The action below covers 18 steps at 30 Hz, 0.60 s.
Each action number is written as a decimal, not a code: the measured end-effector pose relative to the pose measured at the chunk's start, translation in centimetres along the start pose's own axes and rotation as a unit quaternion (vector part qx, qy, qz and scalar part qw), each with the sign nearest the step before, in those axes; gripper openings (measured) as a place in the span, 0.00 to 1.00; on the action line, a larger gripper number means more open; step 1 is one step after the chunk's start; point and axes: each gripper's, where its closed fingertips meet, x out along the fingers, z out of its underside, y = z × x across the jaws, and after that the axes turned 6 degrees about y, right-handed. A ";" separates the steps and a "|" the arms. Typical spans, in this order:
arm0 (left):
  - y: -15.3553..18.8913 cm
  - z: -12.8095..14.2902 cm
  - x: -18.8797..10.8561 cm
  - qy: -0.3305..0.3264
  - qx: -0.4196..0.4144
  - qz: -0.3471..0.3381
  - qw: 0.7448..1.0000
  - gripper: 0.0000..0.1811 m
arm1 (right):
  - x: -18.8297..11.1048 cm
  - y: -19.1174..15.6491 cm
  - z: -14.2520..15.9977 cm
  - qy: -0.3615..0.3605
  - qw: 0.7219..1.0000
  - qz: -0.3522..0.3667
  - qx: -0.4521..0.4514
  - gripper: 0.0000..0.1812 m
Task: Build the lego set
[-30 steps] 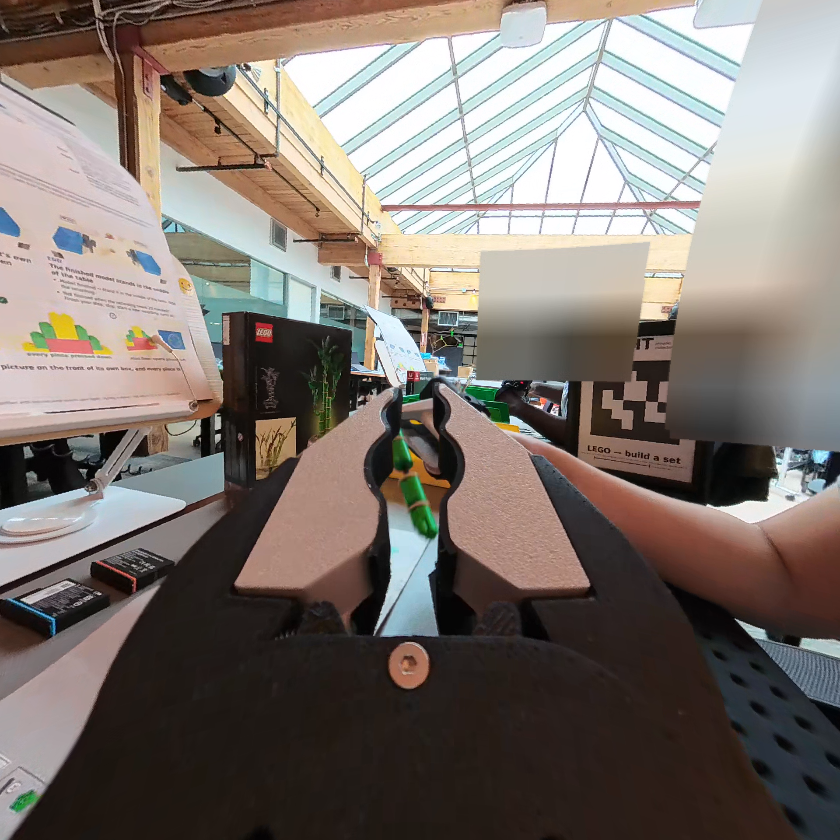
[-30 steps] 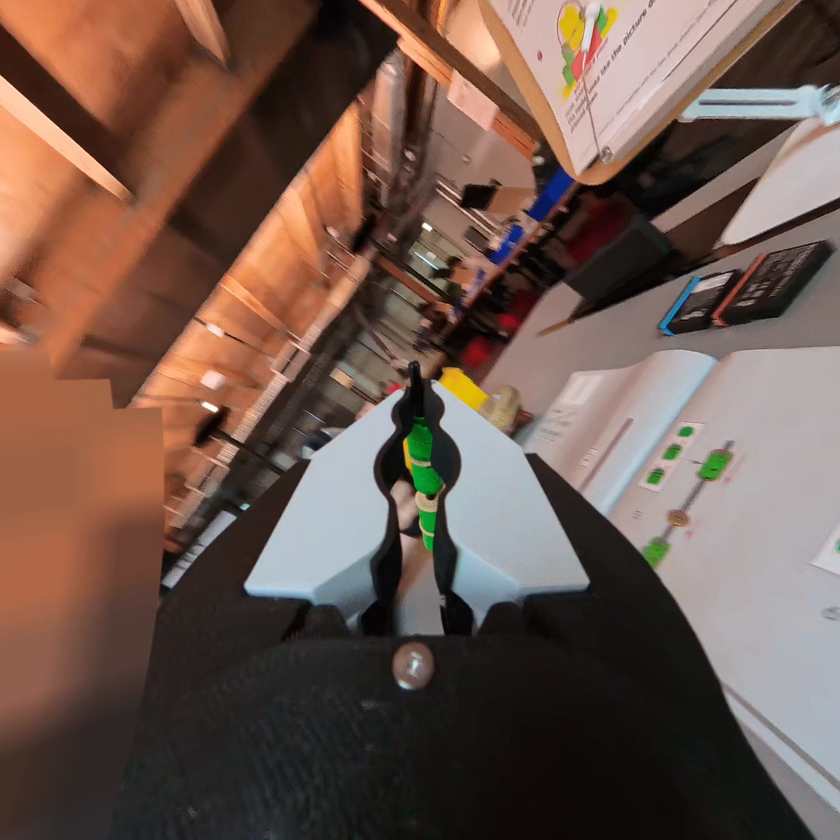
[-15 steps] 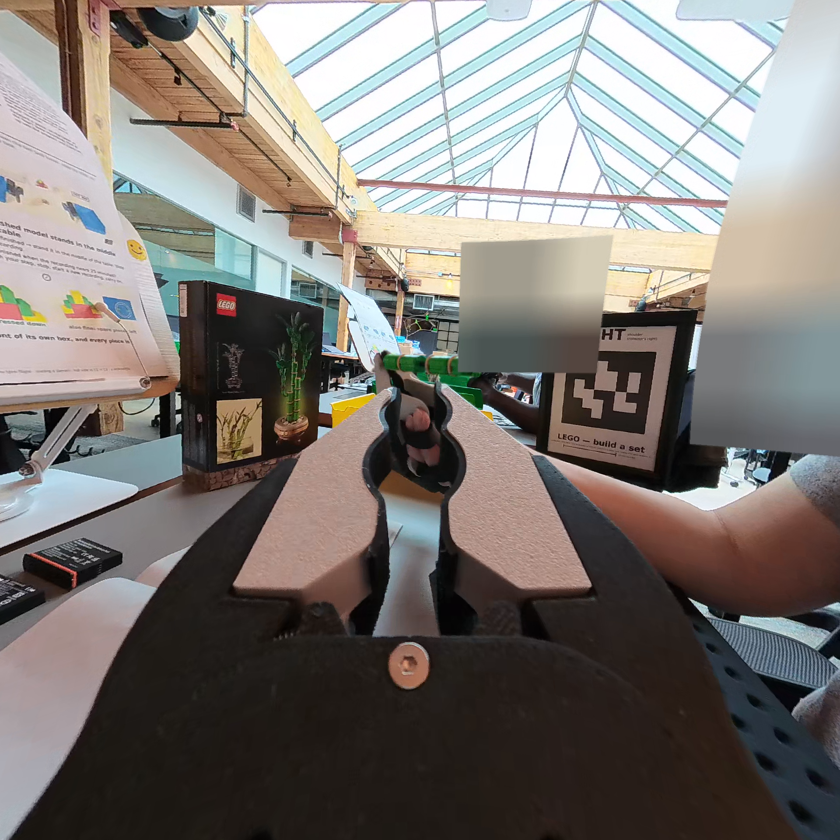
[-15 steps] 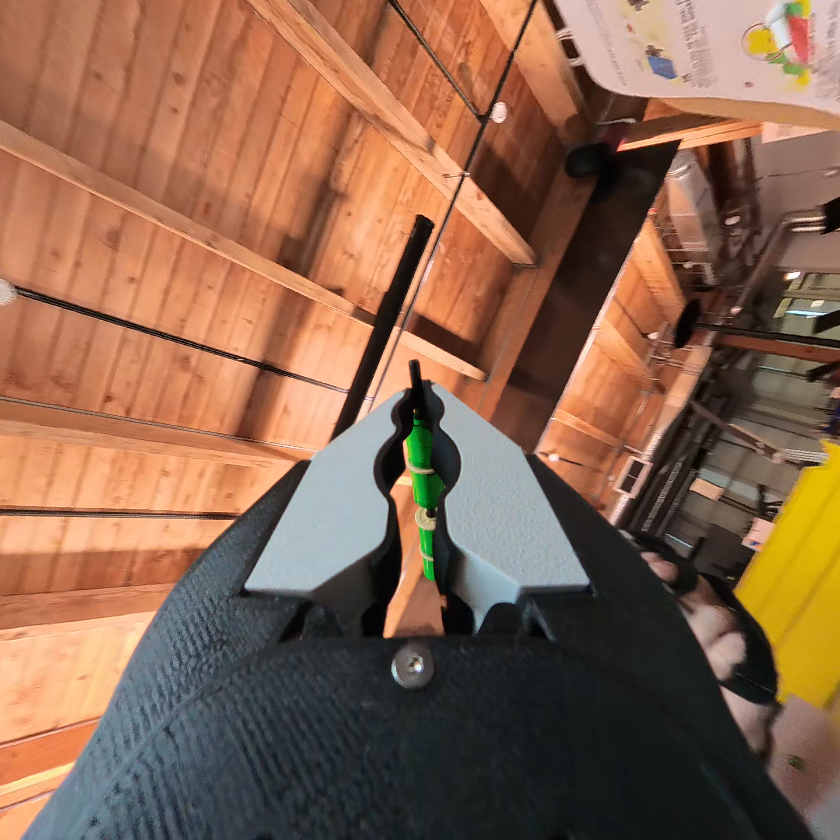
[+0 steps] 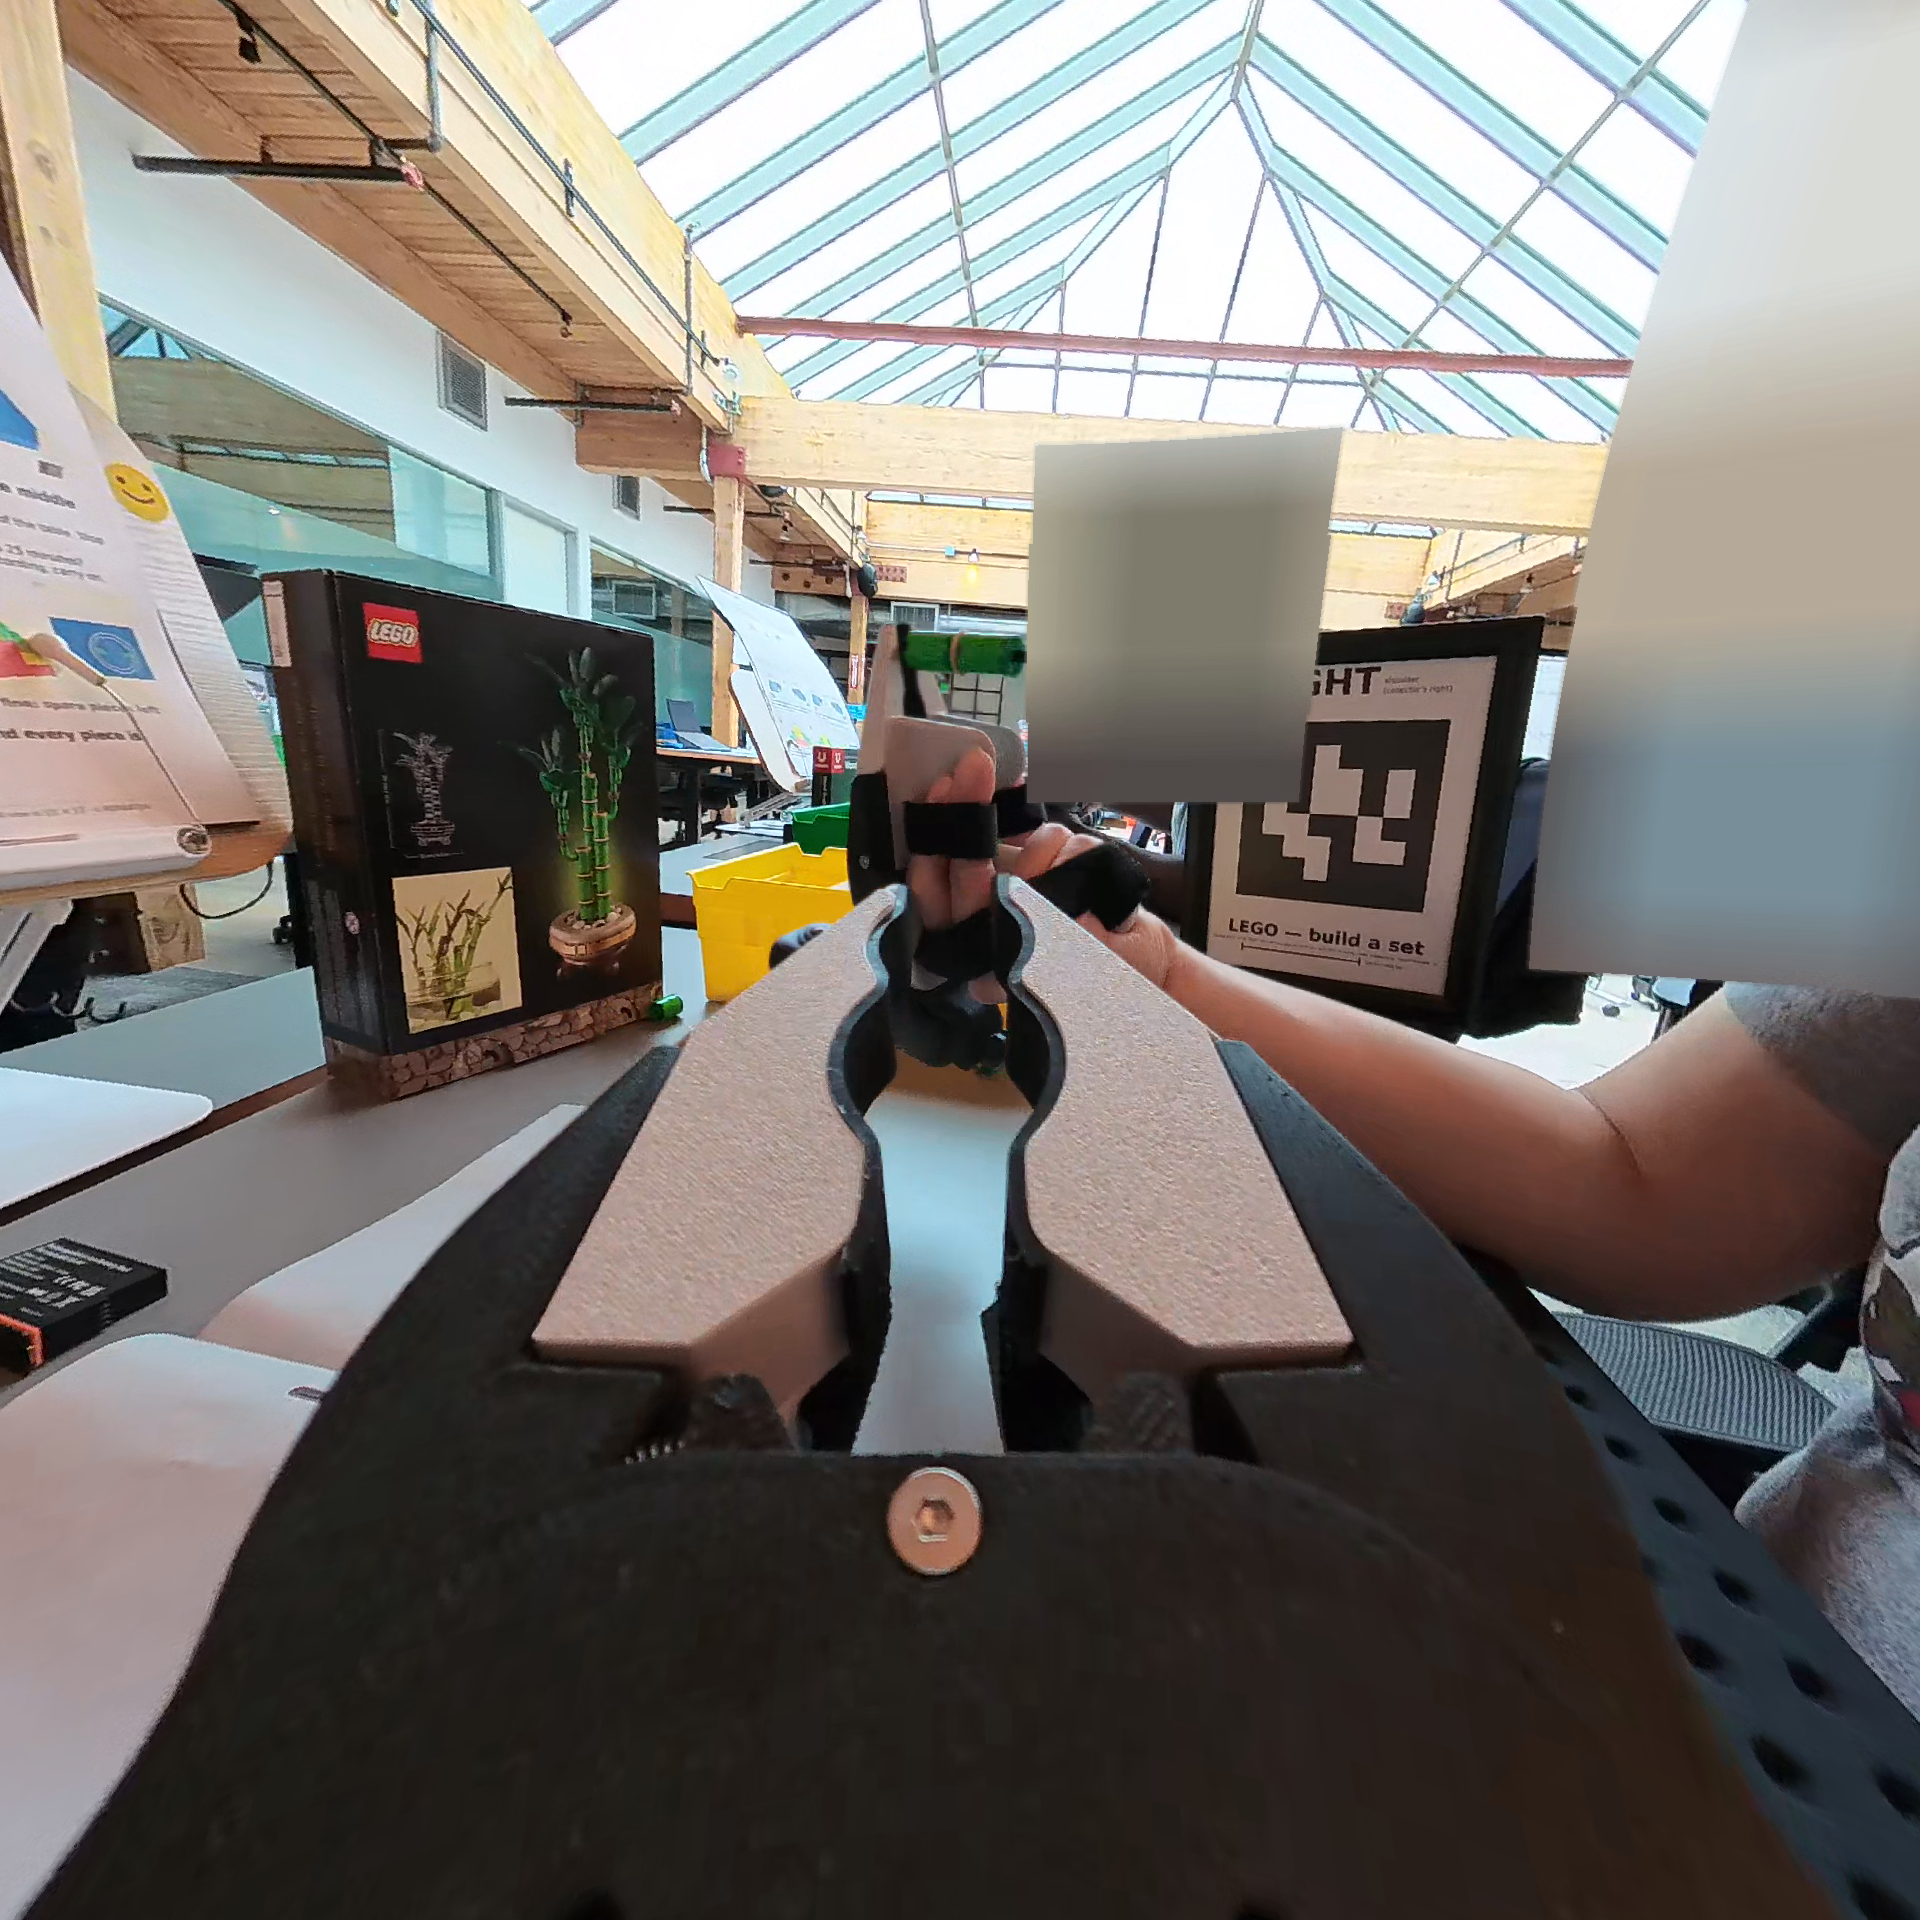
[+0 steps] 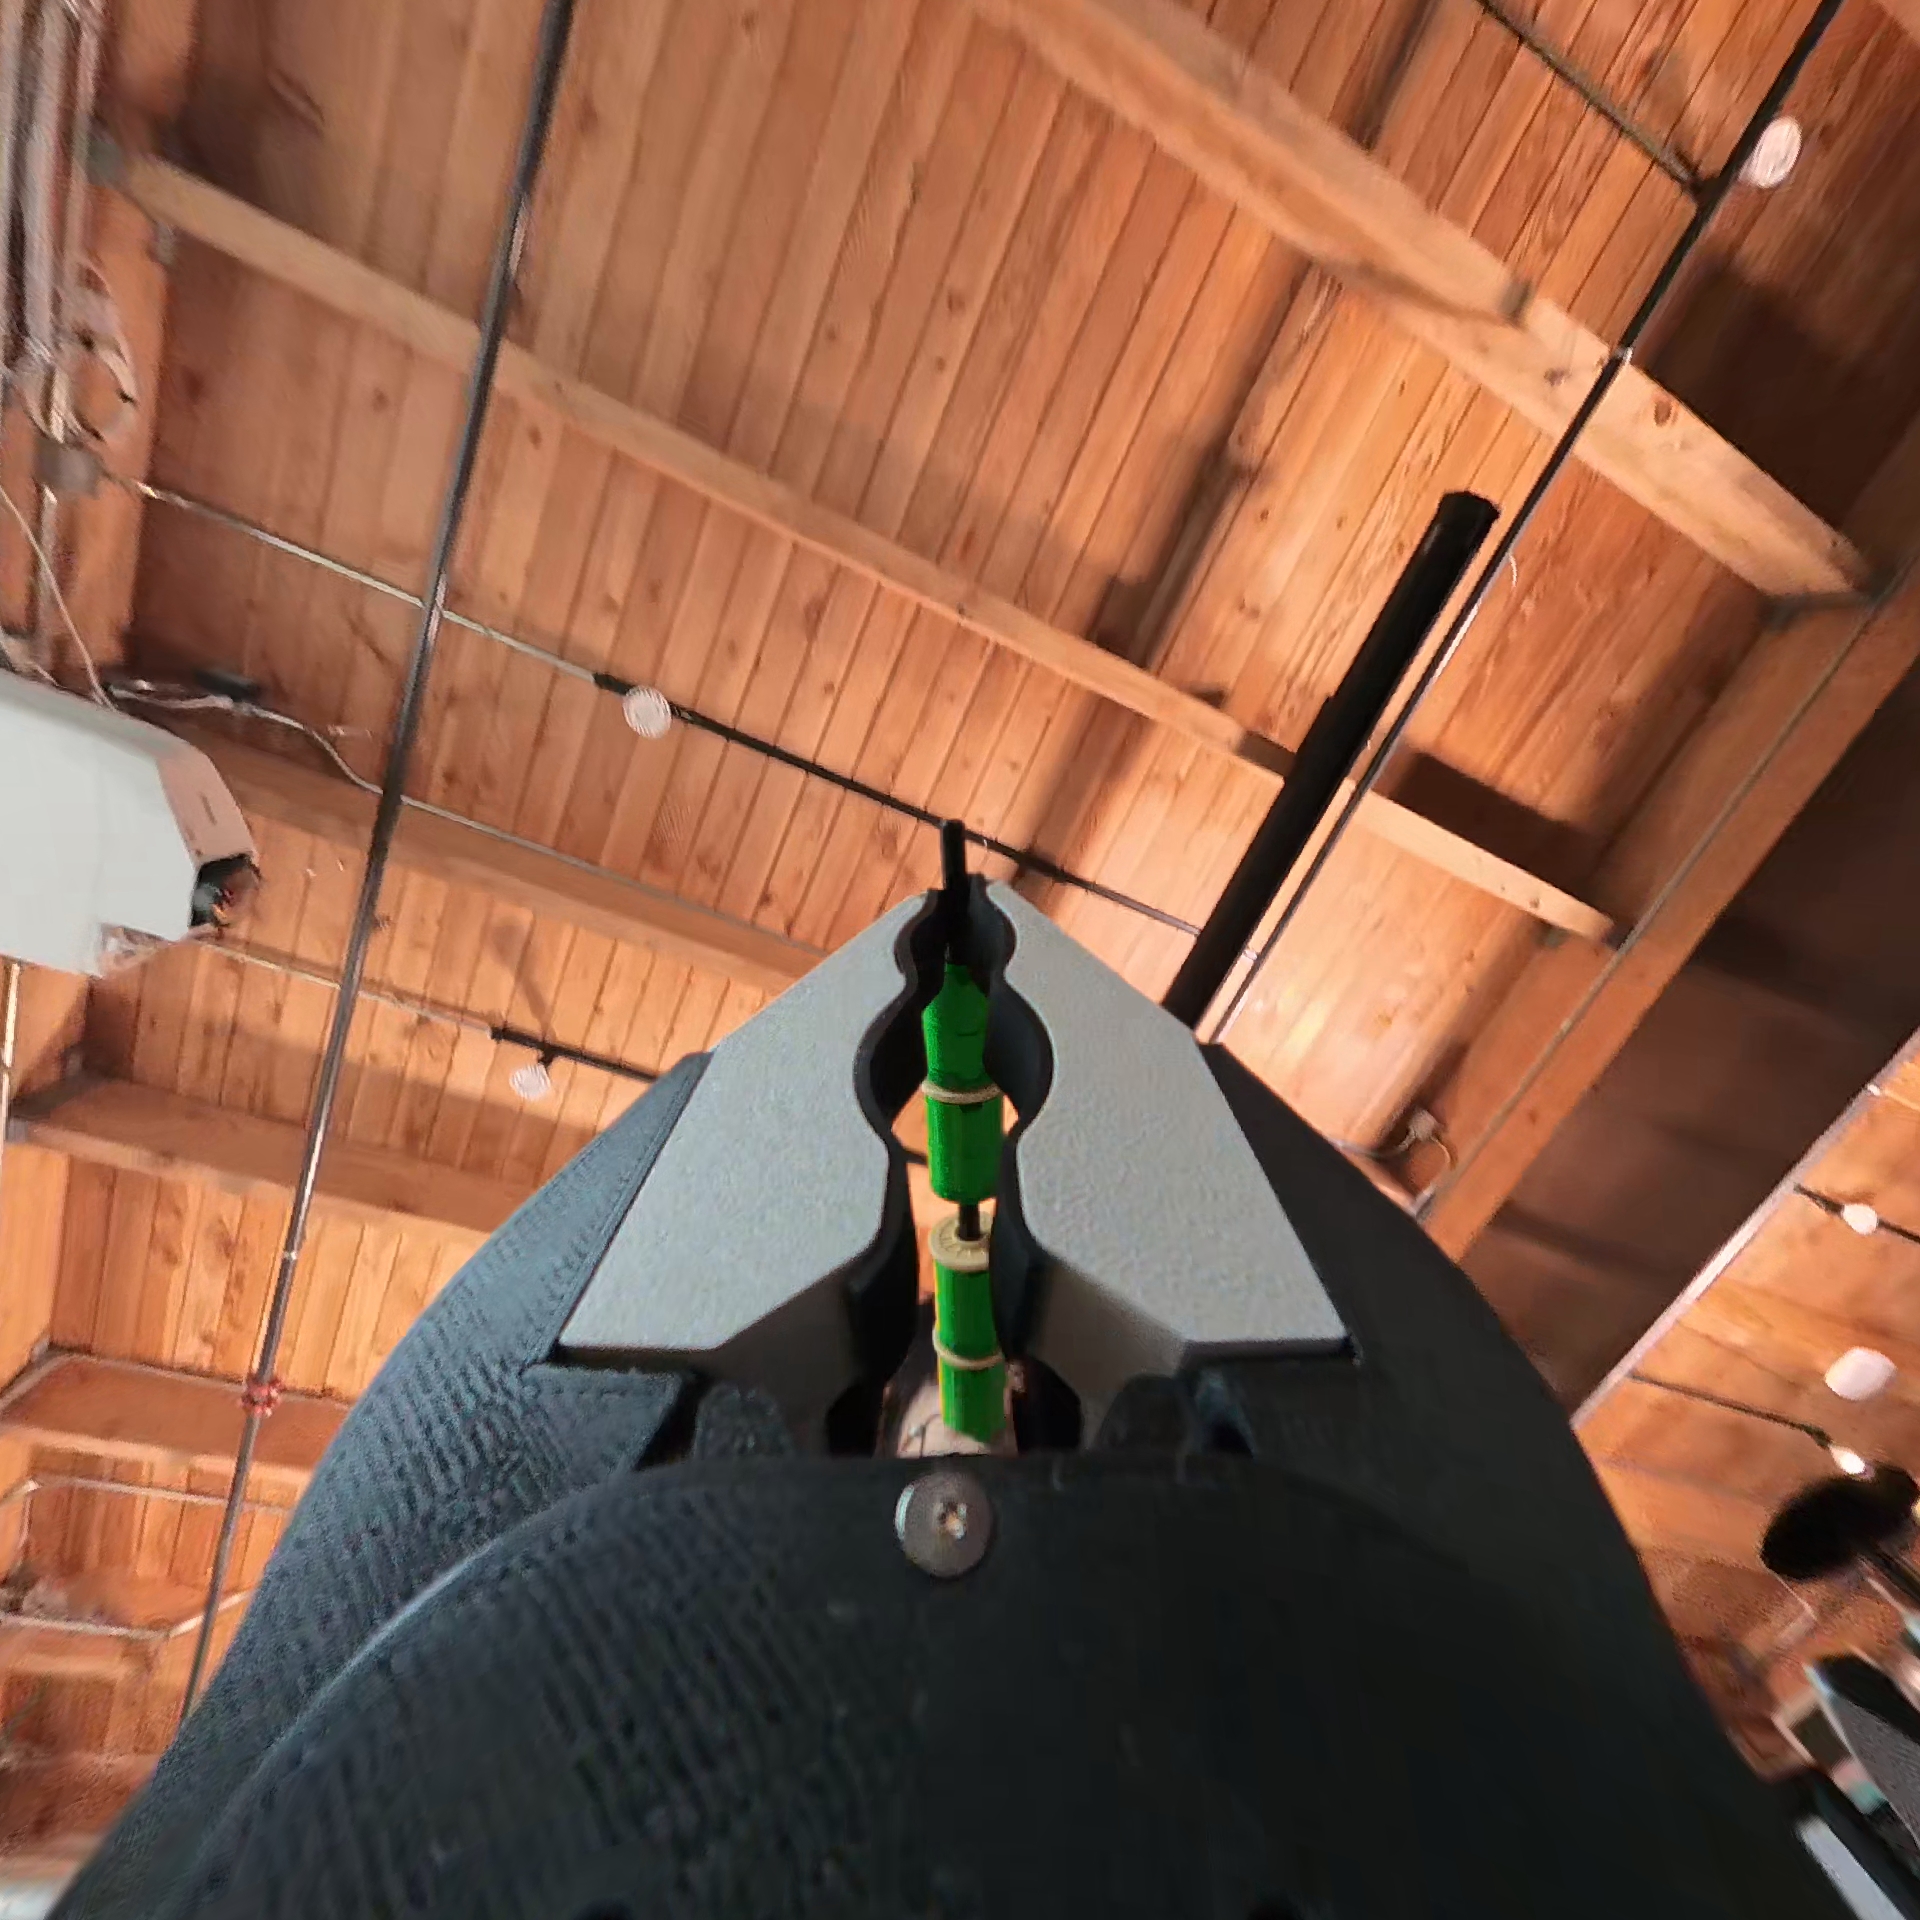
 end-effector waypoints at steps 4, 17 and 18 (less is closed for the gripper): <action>0.0 0.2 0.0 -0.003 0.001 -0.001 1.000 0.06 | -0.2 -0.4 -0.6 0.045 0.999 -0.021 0.006 0.01; 0.1 0.9 0.2 -0.012 -0.001 0.001 1.000 0.06 | -2.3 -2.2 -2.8 0.199 0.978 -0.051 -0.040 0.01; 0.1 0.9 0.2 -0.012 -0.001 0.001 1.000 0.06 | -2.6 -2.1 -2.9 0.208 0.976 -0.048 -0.043 0.00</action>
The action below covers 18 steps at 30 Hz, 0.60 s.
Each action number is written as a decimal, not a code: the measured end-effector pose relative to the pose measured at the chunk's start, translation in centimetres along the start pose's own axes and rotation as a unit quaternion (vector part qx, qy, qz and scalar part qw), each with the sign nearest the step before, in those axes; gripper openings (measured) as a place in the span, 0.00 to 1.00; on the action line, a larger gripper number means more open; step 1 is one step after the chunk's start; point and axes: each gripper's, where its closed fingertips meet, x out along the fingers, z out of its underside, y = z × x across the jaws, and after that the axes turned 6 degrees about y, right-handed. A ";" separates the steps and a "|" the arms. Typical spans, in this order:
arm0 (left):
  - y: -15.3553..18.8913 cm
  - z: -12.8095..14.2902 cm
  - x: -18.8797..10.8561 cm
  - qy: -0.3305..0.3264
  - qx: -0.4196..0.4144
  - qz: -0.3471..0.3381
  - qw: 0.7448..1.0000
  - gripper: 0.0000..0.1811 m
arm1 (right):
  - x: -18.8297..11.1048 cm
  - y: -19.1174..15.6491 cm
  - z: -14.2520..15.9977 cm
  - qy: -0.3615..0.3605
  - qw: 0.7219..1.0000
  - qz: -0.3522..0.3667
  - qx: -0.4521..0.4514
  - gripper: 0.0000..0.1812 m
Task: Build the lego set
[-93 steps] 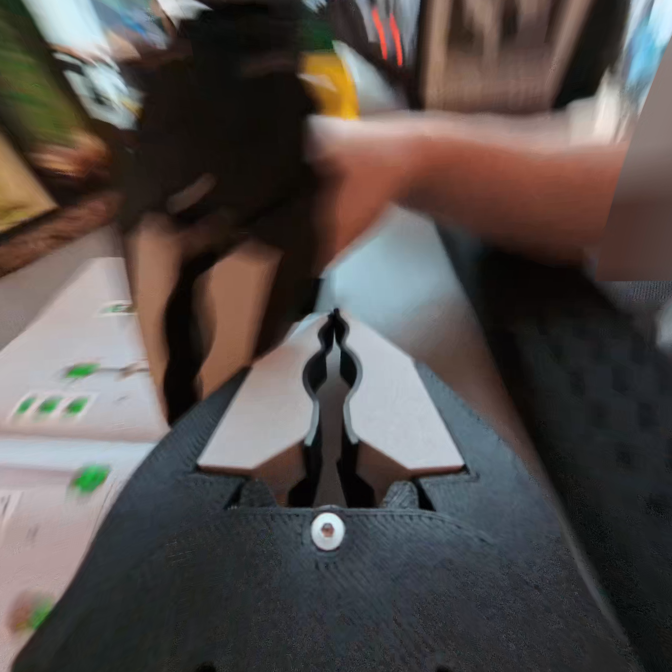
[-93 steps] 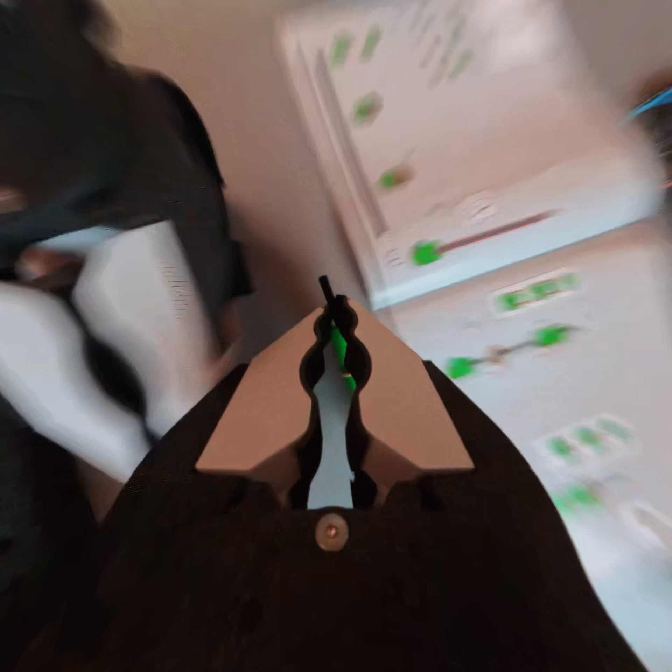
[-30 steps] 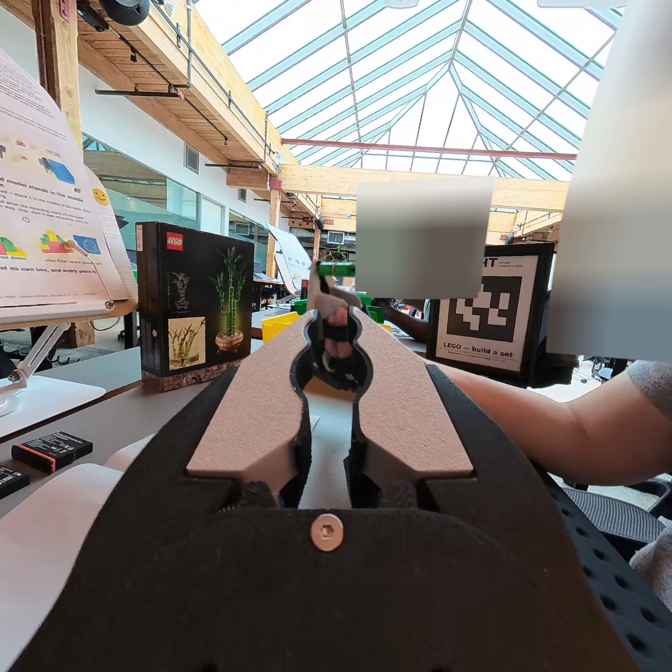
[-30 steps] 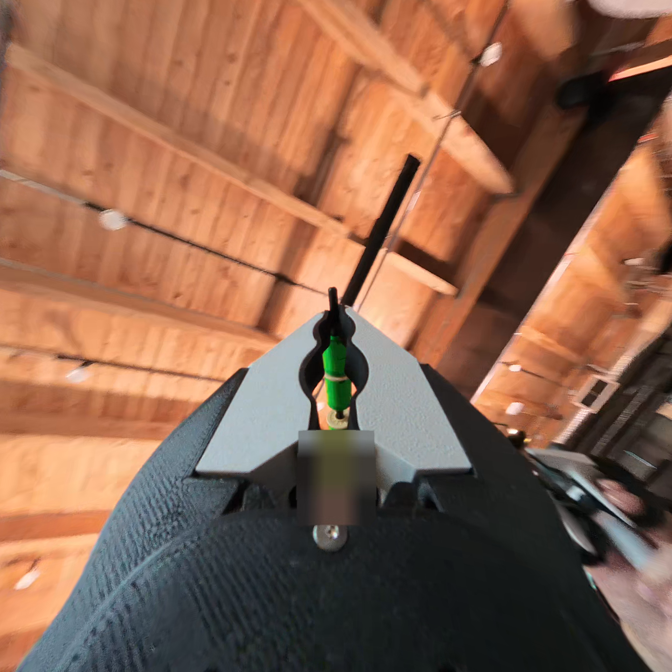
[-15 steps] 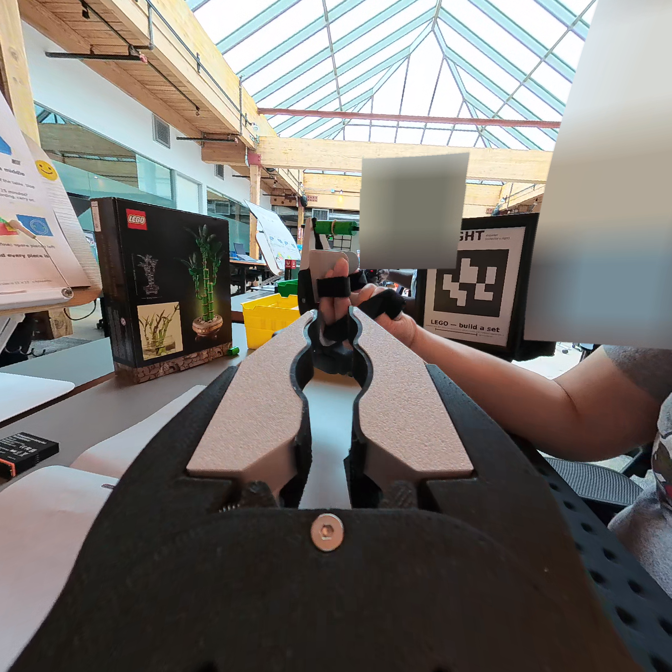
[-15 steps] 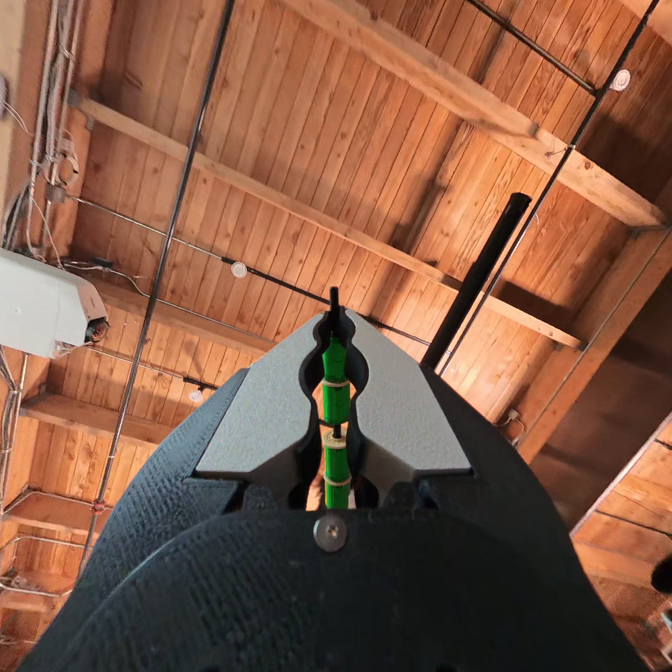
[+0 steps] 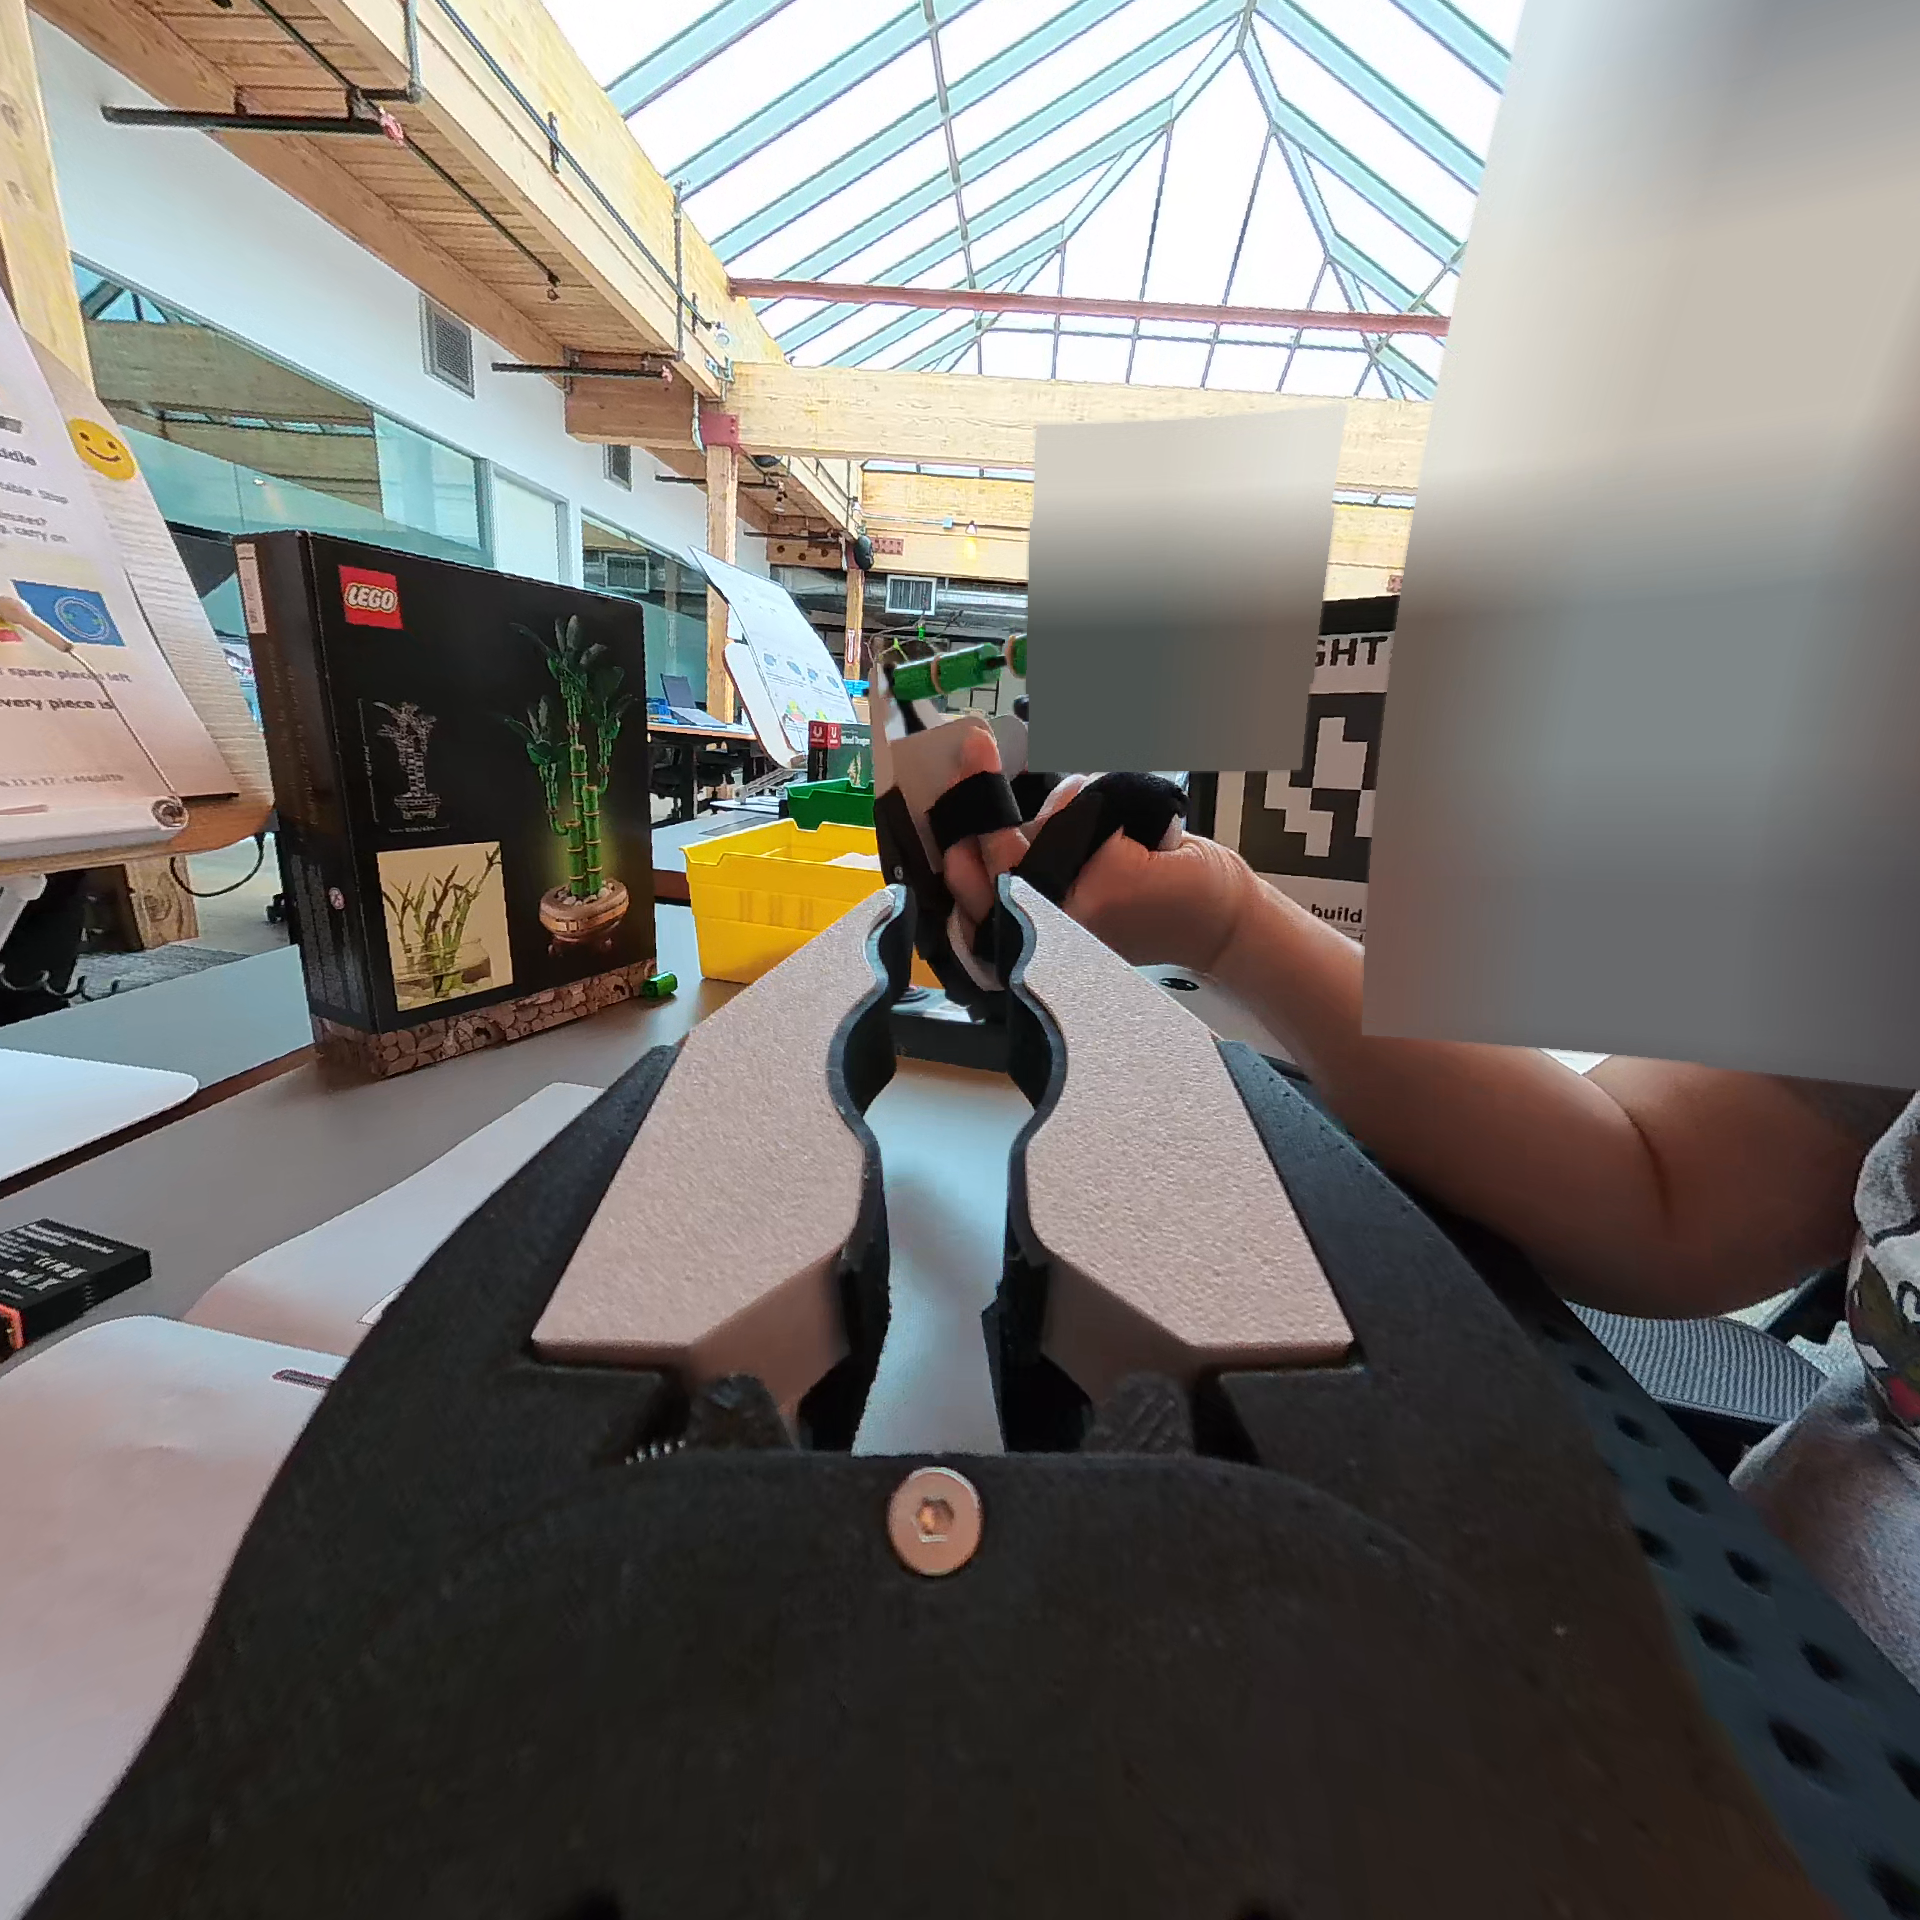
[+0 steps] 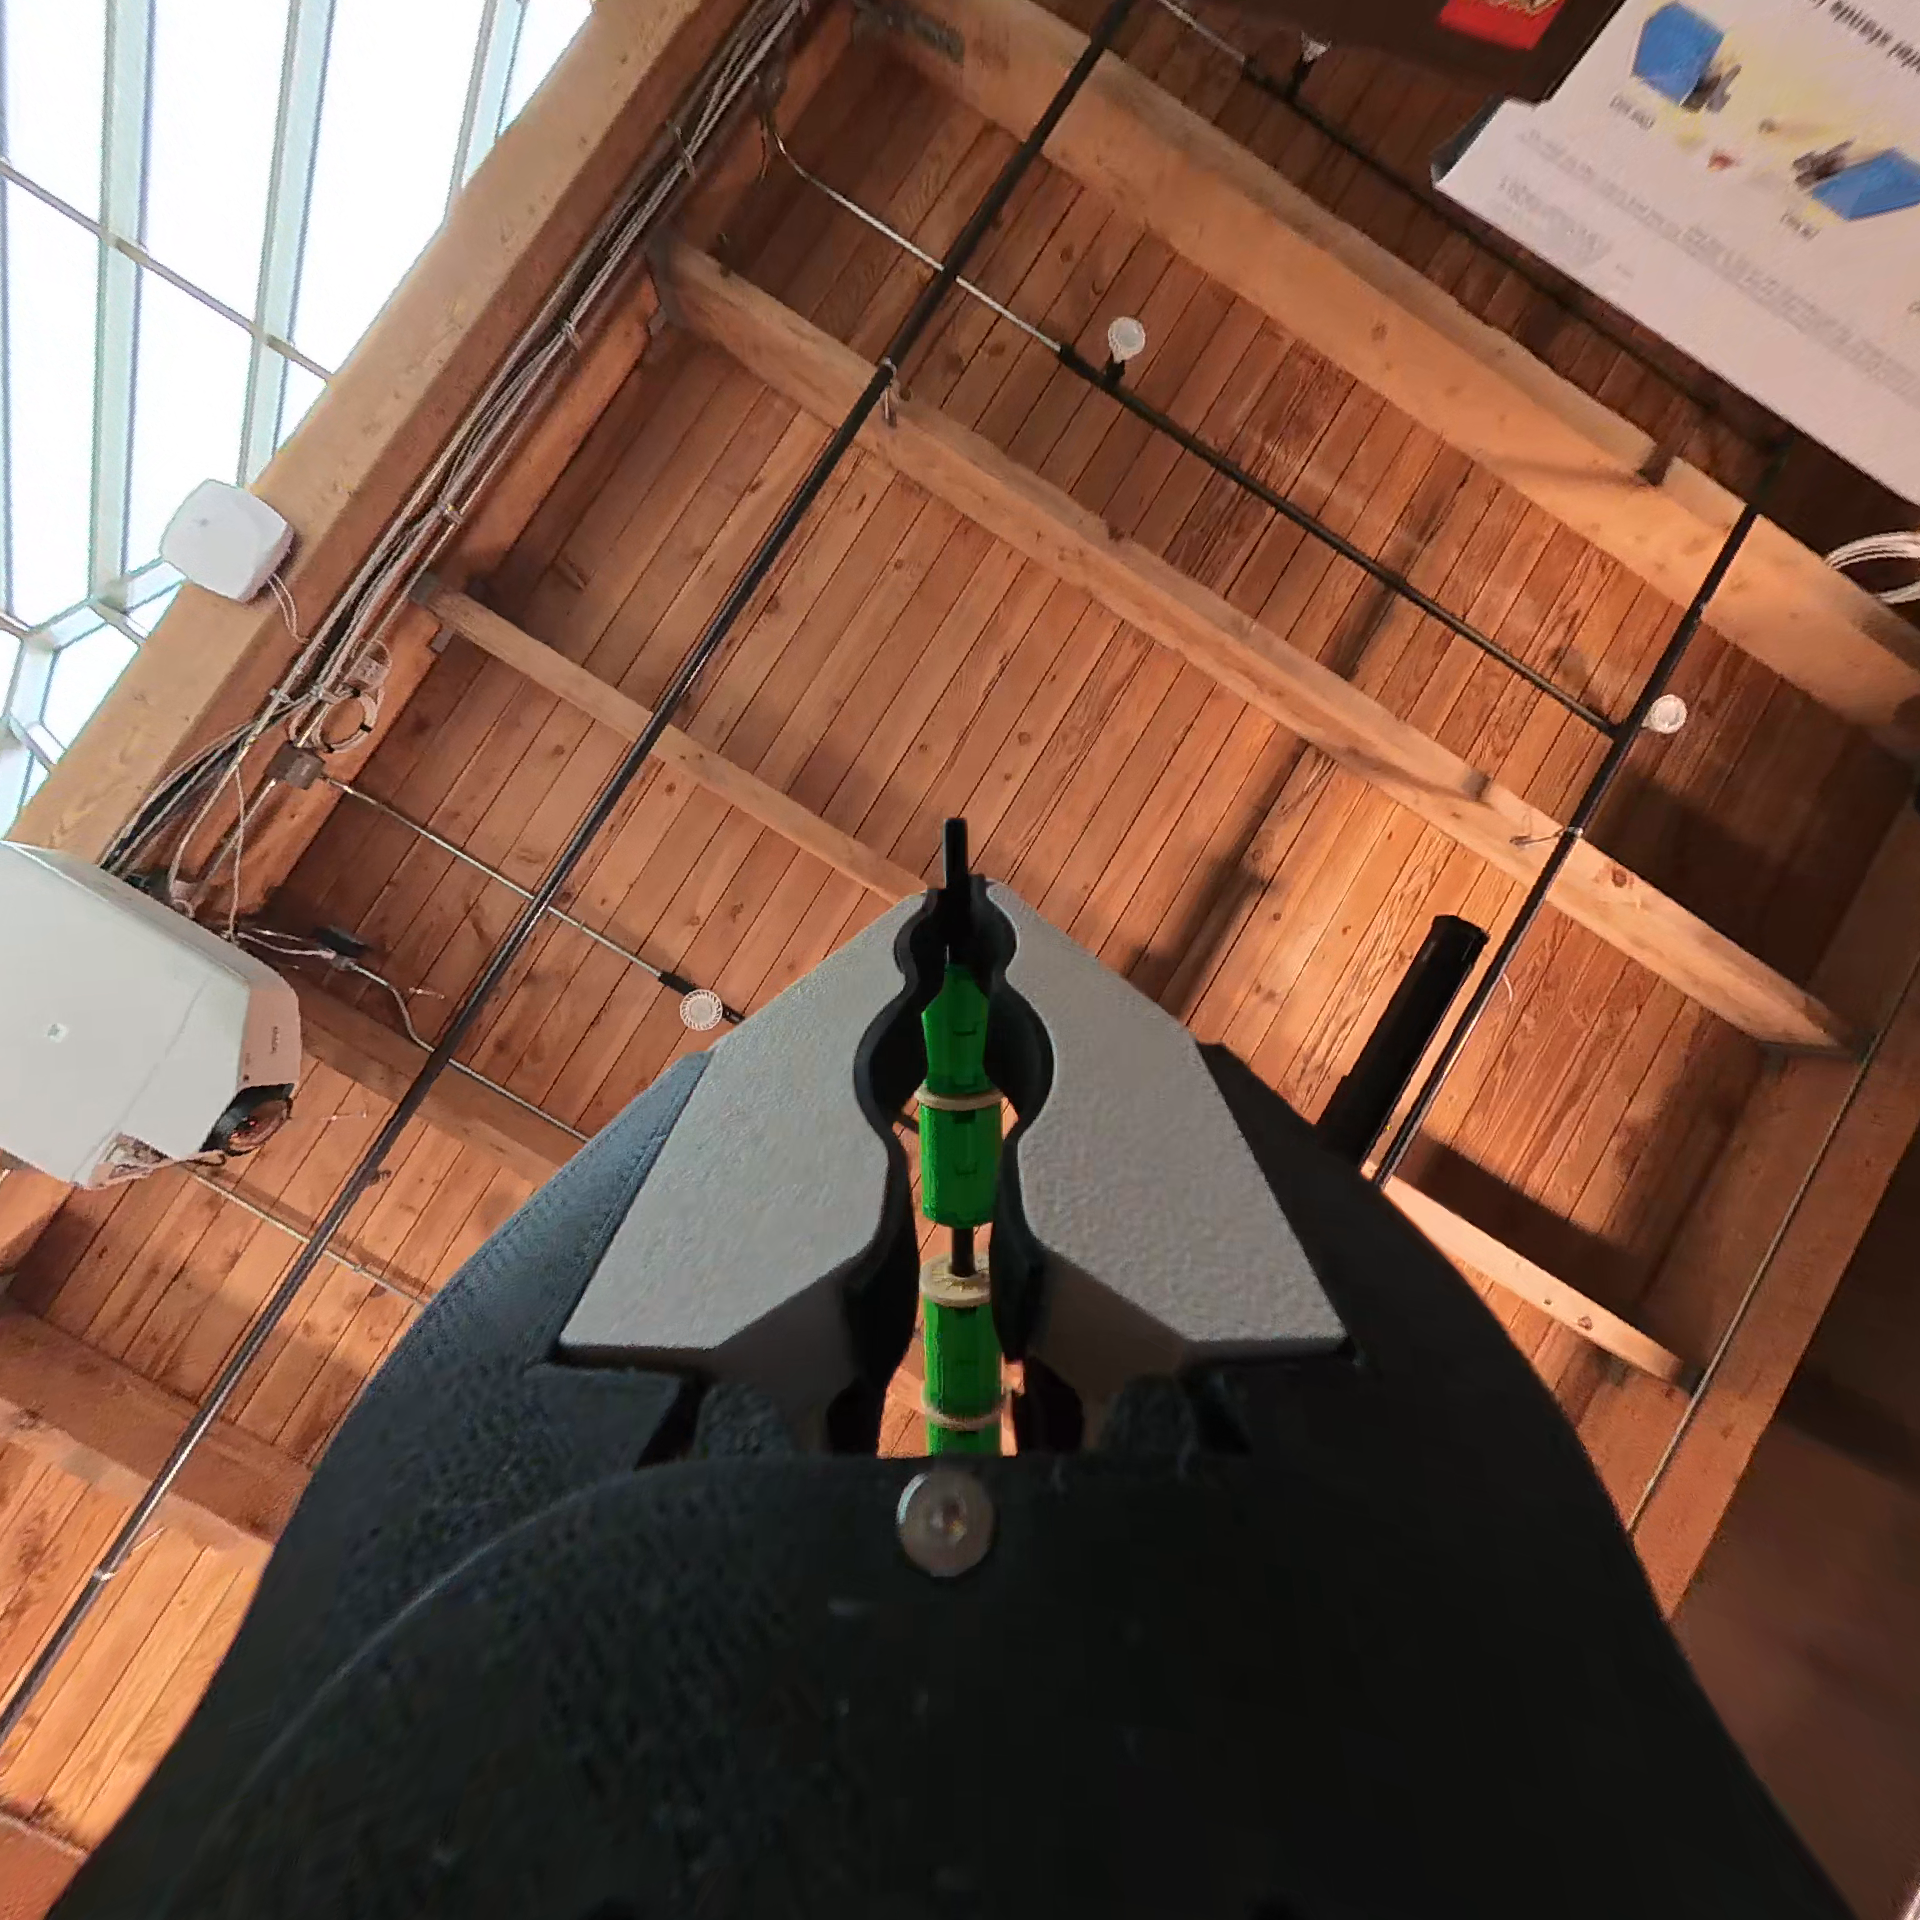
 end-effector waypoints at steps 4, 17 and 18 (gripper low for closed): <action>0.0 -0.1 0.0 0.002 -0.002 0.001 1.000 0.06 | -0.3 -0.1 -0.5 0.018 1.000 -0.002 -0.006 0.01; 0.2 0.2 0.1 -0.007 -0.004 0.006 1.000 0.07 | 1.7 0.5 5.7 -0.258 0.916 0.145 -0.273 0.01; 0.2 0.3 0.1 -0.010 -0.002 0.005 1.000 0.07 | 1.9 0.2 6.4 -0.295 0.867 0.169 -0.365 0.01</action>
